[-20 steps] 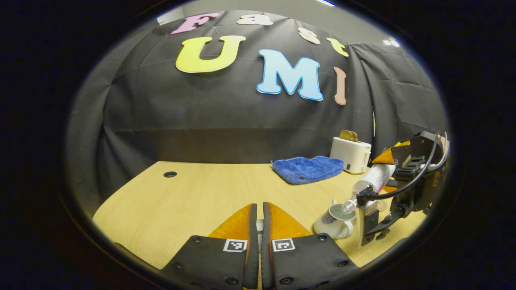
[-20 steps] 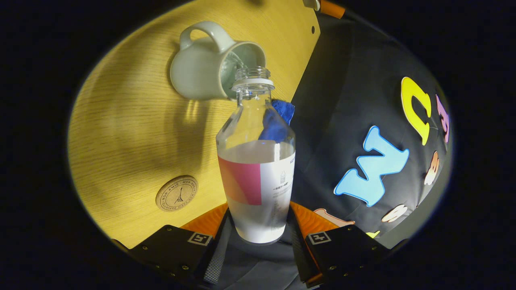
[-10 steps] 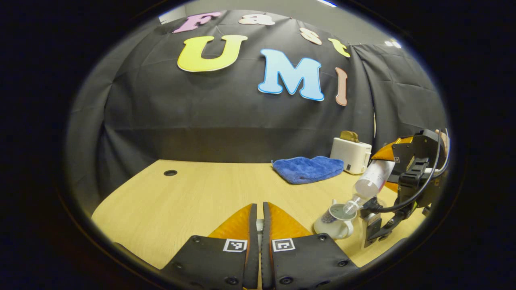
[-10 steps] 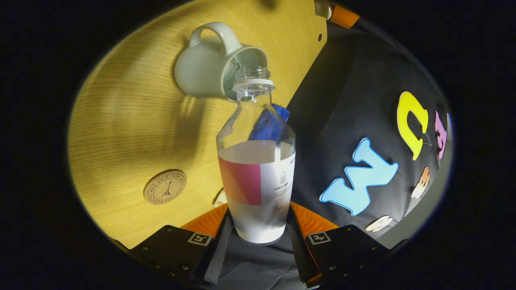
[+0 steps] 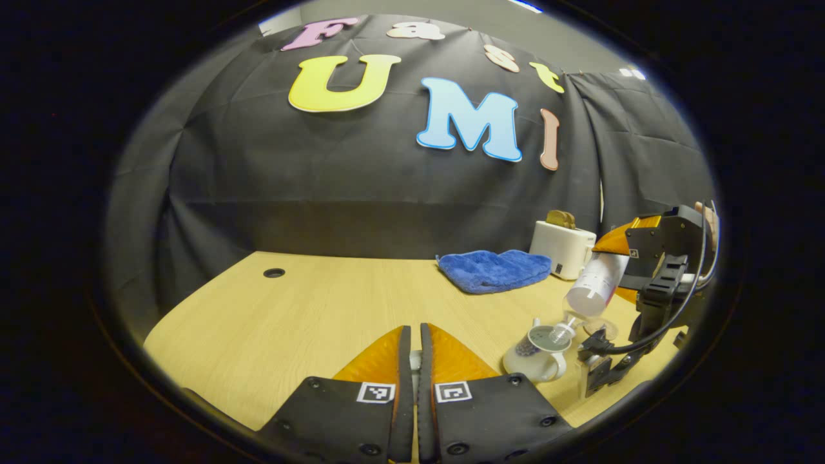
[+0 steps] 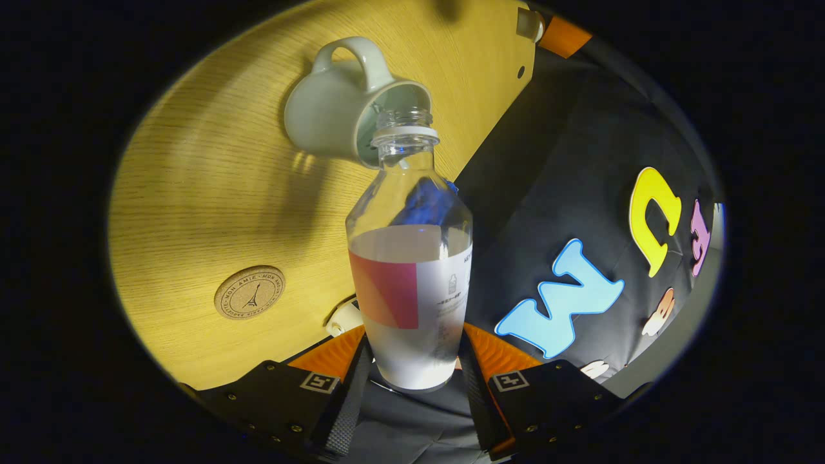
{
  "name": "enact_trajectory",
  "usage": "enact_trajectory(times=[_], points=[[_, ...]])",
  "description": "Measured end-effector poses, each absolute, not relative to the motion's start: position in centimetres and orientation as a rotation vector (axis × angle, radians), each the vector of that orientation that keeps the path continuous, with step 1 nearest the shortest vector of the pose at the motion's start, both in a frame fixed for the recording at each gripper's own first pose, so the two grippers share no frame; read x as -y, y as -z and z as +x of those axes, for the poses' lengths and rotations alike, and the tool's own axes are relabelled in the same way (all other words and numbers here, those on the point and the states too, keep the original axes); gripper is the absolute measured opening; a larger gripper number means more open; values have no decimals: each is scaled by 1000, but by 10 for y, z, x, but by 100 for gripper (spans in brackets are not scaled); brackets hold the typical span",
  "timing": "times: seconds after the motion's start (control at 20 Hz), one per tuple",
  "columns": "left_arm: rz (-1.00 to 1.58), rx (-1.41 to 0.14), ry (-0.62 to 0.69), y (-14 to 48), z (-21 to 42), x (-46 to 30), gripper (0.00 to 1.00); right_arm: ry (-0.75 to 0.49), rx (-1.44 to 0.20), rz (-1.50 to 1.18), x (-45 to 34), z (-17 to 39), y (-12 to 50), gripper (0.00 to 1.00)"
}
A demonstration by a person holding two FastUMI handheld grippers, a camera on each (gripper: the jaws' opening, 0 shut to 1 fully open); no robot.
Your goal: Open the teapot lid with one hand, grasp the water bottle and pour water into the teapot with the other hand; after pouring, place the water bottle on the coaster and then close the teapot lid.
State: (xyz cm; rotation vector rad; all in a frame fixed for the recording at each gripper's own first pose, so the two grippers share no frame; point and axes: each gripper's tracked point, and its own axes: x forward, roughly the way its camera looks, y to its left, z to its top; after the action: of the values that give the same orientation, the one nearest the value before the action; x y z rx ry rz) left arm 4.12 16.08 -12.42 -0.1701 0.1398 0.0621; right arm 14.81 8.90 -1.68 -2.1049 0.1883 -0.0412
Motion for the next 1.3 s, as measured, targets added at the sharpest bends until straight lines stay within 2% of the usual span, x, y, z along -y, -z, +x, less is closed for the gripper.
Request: enact_trajectory(times=[0.7, 0.75, 1.0, 1.2, 1.25, 1.3], points=[[-187, -142, -85, 128, 36, -168, 8, 19, -141, -2185, -98, 153, 9, 71], [-190, -144, -90, 127, 35, -170, 11, 15, -138, -2186, -99, 152, 9, 71], [-201, -144, -111, 128, 30, -172, 8, 1, -138, -2205, -101, 151, 8, 71], [-194, -147, -134, 126, 25, -175, 11, 7, -108, -2214, -101, 153, 6, 71], [-191, -148, -140, 125, 24, -175, 11, 5, -103, -2205, -100, 154, 6, 68], [-187, -149, -150, 125, 22, -176, 11, 10, -98, -2197, -98, 156, 6, 71]])
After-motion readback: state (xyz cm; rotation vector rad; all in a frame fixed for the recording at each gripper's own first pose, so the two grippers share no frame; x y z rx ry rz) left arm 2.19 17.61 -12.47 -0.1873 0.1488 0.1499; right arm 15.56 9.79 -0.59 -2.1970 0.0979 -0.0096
